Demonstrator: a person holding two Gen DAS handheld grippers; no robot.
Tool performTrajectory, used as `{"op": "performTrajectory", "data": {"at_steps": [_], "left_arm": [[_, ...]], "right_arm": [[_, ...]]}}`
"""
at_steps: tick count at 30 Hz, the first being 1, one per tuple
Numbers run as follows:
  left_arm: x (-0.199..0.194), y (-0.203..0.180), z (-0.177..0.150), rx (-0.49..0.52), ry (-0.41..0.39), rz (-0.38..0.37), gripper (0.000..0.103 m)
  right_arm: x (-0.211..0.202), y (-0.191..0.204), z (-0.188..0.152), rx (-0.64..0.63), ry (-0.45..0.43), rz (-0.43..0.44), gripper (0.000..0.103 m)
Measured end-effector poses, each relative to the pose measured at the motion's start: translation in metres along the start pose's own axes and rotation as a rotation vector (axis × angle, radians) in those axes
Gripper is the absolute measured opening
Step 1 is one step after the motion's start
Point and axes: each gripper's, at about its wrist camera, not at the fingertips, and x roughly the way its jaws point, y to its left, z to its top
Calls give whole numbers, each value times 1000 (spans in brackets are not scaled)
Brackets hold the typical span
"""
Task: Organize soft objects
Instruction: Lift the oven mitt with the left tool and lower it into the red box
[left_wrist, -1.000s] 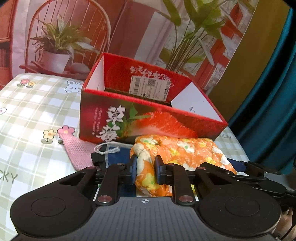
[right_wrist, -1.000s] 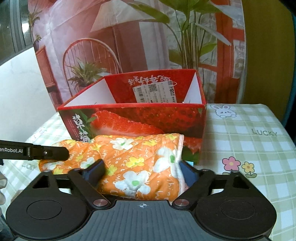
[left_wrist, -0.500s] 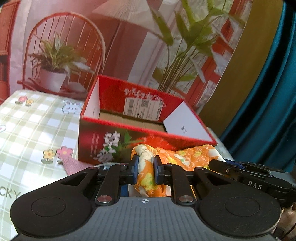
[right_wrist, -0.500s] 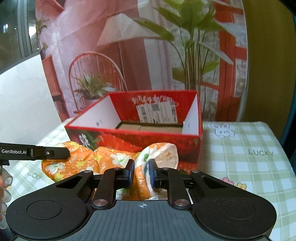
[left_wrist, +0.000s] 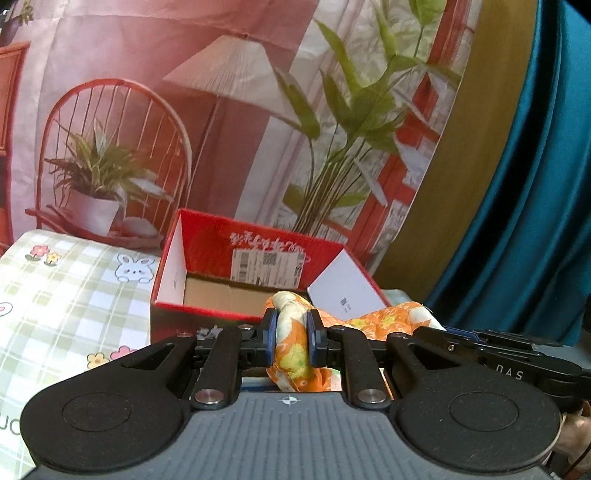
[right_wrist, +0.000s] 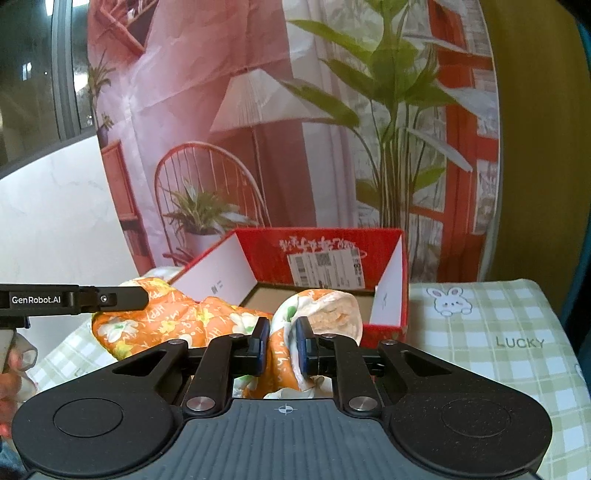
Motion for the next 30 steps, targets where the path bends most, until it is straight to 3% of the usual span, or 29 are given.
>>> {"op": "performTrajectory", "data": {"at_steps": [16,30], "left_arm": [[17,6,30,17,-46,-3,17],[72,29,76,40,-46,17,17]], "right_arm": [[14,1,36,-16,-39,18,14],[72,-13,84,-34,-14,16,14]]}}
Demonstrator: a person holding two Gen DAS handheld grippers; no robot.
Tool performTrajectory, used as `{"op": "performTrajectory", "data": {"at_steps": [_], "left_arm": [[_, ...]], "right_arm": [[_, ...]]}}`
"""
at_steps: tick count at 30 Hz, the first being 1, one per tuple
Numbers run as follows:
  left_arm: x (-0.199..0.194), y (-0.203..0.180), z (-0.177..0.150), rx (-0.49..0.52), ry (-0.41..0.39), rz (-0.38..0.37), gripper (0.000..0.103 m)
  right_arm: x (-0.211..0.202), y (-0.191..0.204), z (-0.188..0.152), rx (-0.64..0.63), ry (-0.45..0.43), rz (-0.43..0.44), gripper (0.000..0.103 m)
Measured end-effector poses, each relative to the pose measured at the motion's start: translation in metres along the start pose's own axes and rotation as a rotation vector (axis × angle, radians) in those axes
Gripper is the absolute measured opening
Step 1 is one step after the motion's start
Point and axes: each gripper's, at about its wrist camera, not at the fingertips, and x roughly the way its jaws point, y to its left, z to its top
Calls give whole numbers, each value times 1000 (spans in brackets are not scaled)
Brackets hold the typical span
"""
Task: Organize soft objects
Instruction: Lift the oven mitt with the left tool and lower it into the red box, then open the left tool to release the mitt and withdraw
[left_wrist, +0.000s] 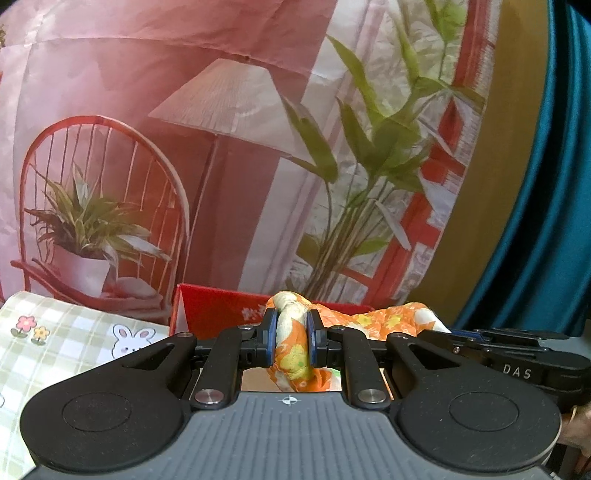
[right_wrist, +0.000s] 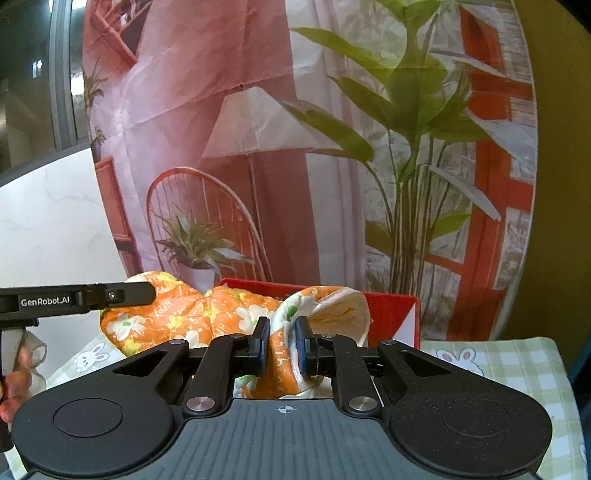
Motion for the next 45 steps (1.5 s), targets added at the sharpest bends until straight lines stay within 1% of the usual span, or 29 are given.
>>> {"op": "performTrajectory", "data": {"at_steps": [5,9,13,18,20,22,24,26,27,28,30,31,33,36,37,38,39,42,45], "left_arm": [[28,9,9,9,40,19,18],[54,15,5,39,112,46,18],[80,21,-8,57,195,77,18],[101,30,-21,65,273,113,18],[105,31,-24,79,293,129,20],[106,31,-26,92,315,148,31],[102,31,-27,108,318,160,53],[95,30,-25,121,309,168,63],[92,28,-24,125,308,170,67],[87,25,-23,129,308,170,68],[77,22,-22,139,307,159,70],[71,20,-22,145,307,153,71],[59,15,-23,155,303,145,73],[38,8,-27,149,306,127,73],[31,7,-28,143,306,116,73],[23,5,-31,140,308,103,73],[17,3,-33,139,311,96,73],[-1,4,-42,133,328,87,73],[-14,6,-53,112,349,93,73]], "right_arm": [[33,-3,13,-23,29,-22,14],[64,-8,15,-34,80,-43,14],[95,-12,5,-35,167,-60,14],[122,-15,-14,1,250,-77,14],[129,-16,-20,15,273,-82,14],[133,-16,-24,16,293,-91,17],[133,-17,-27,9,305,-105,26],[131,-17,-29,4,306,-123,28],[130,-17,-29,2,306,-128,32],[128,-17,-29,0,304,-134,34],[121,-15,-28,-5,292,-145,44],[116,-13,-28,-8,283,-149,46],[106,-8,-28,-16,265,-154,57],[88,0,-30,-14,236,-141,68],[81,2,-31,-8,224,-136,70],[74,5,-32,0,213,-132,74],[67,6,-33,9,200,-129,81],[42,12,-40,36,160,-124,93],[23,17,-52,55,160,-124,96]]}}
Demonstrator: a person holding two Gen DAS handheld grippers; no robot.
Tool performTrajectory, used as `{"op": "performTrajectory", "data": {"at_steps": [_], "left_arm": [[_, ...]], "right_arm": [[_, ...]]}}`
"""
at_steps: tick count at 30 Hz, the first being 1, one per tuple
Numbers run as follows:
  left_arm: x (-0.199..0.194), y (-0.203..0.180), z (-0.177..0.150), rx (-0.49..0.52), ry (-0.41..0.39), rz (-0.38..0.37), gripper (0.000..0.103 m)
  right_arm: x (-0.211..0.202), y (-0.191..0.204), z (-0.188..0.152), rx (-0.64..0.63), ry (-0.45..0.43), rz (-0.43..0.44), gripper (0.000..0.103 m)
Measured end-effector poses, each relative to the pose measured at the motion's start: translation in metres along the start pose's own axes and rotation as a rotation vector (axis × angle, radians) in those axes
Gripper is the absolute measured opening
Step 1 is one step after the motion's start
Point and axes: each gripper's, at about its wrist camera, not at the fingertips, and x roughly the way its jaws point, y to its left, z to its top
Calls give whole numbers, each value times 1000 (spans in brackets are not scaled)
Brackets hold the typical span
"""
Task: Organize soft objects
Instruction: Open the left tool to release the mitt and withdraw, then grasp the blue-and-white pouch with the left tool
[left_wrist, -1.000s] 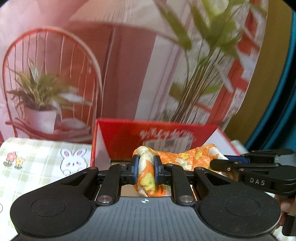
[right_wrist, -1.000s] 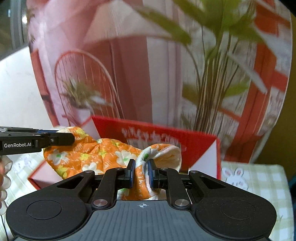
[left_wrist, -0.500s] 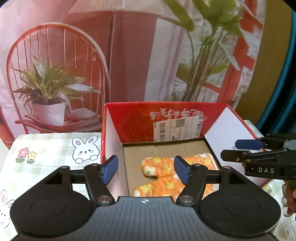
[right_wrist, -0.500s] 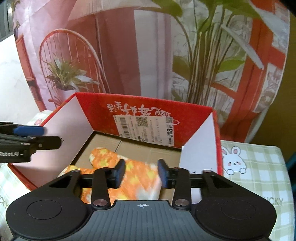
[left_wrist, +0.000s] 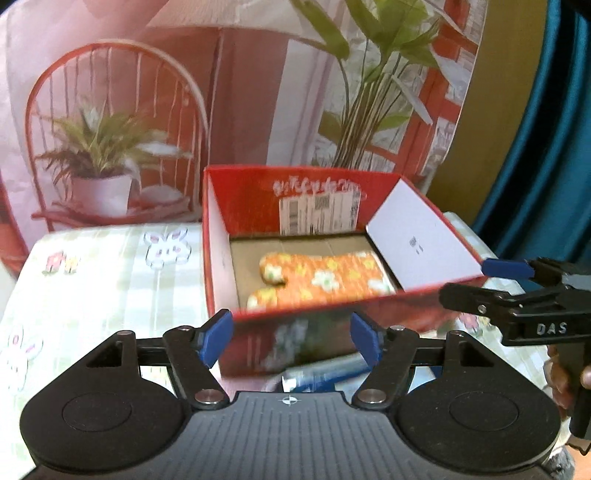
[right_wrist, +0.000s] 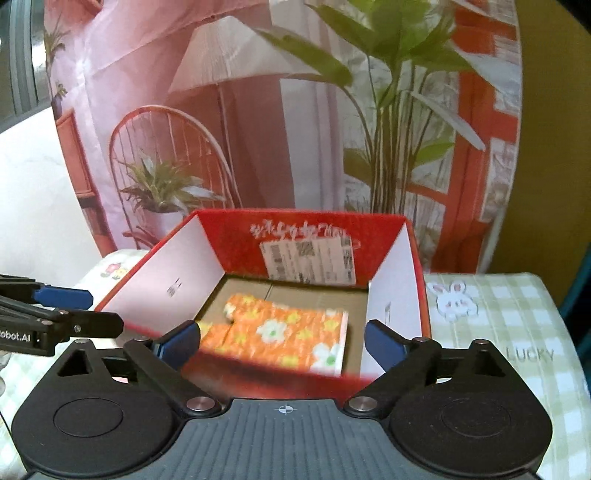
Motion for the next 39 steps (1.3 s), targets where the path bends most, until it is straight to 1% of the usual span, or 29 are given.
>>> {"op": "performTrajectory", "data": {"at_steps": [2,3,4,5,6,8,11,13,15,17,21,23,25,26,28,30,32,34,36,39], "left_arm": [[-4,0,-10,-9,4,16,73],[-6,-1,-15,-12,4,27,77],[-8,-2,-18,-16,3,41,84],[-10,-4,-23,-22,-4,59,100],[-14,-7,-27,-24,-24,84,103],[-20,-13,-32,-8,-58,124,103],[-21,-20,-34,25,-47,182,103],[-23,-20,-36,23,-41,192,103],[-25,-18,-38,-1,-29,180,103],[-24,-14,-40,-29,3,167,103],[-24,-8,-52,-81,34,149,103],[-23,-6,-57,-102,51,126,103],[-19,-5,-62,-121,71,105,103],[-18,-5,-64,-129,82,93,101],[-15,-5,-68,-145,101,70,98],[-13,-4,-72,-170,112,32,88],[-11,-2,-75,-204,119,-23,83],[-8,-2,-79,-232,127,-67,81],[-5,-2,-82,-250,136,-98,75],[-1,-5,-85,-272,149,-142,71]], "right_arm": [[-10,2,-12,15,17,-7,99],[-13,4,-18,22,26,-3,100],[-16,5,-24,28,34,1,100],[-19,6,-30,30,44,4,101],[-20,9,-37,27,58,8,101],[-22,14,-47,2,83,12,102],[-27,22,-56,-36,95,9,102],[-28,26,-58,-52,103,13,102],[-30,28,-60,-56,111,21,102],[-30,29,-63,-49,125,23,102],[-29,31,-71,-36,170,53,102],[-29,32,-74,-34,182,68,102],[-30,33,-76,-35,190,85,101],[-30,33,-78,-36,195,91,99],[-29,33,-81,-35,203,106,96],[-29,31,-83,-23,207,122,92],[-29,29,-85,-11,210,136,89],[-30,27,-87,-6,210,150,86],[-30,26,-87,0,213,162,84],[-31,25,-87,-2,216,174,81]]}}
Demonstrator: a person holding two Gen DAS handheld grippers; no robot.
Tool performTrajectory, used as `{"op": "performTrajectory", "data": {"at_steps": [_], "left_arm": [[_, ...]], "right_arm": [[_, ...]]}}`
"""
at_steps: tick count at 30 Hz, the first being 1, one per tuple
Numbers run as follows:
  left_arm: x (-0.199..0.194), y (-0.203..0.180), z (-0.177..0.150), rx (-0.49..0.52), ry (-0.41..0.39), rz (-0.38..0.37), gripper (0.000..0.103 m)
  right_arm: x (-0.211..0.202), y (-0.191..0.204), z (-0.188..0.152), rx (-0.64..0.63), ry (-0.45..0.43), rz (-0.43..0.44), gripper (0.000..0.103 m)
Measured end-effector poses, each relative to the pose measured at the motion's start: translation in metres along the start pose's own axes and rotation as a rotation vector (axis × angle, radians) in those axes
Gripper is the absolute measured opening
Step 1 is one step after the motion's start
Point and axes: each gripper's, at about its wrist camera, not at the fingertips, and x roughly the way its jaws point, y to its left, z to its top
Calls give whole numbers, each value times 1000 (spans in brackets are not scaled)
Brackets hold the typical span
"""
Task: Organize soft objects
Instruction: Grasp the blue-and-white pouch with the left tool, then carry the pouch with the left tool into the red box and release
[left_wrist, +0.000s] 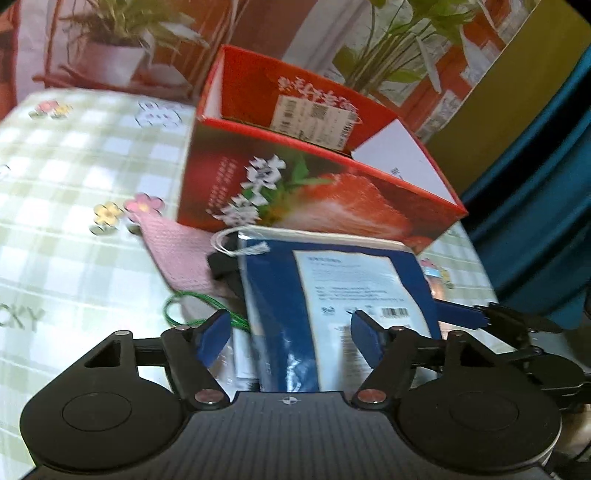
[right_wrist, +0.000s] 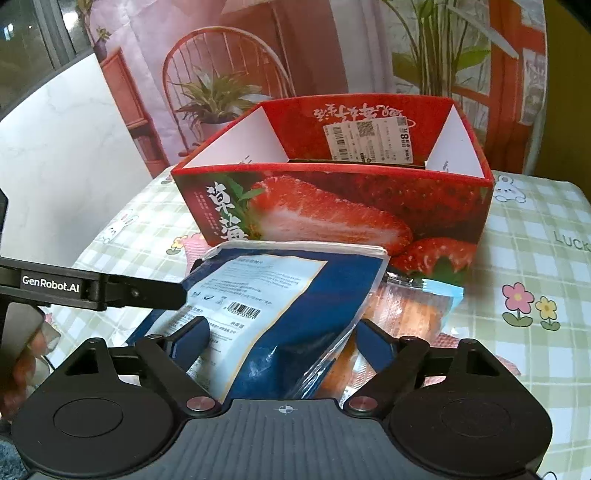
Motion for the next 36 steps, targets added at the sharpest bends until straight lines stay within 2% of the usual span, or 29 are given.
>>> {"op": "performTrajectory", "data": {"at_steps": [3,9,13,18,25,36], "left_arm": [[8,-1,-1,-11,21,-29,66],[15,5,-1,-62,34,-69,66],[10,4,1,-58,25,-86,63],[-5,-2,8,-26,-27,-91,63],[-33,-15,28,41,-134,-125,63],[-53,-37,63,117,-233,-159,63]], "right_arm": [[-1,2,1,-12,2,12,78],[2,4,2,-33,5,24,74],[1,6,4,-51,5,36,70],[-6,11,11,-106,-18,47,57],[-23,11,30,-130,-81,66,53],[-43,10,74,-162,-187,64,52]]}}
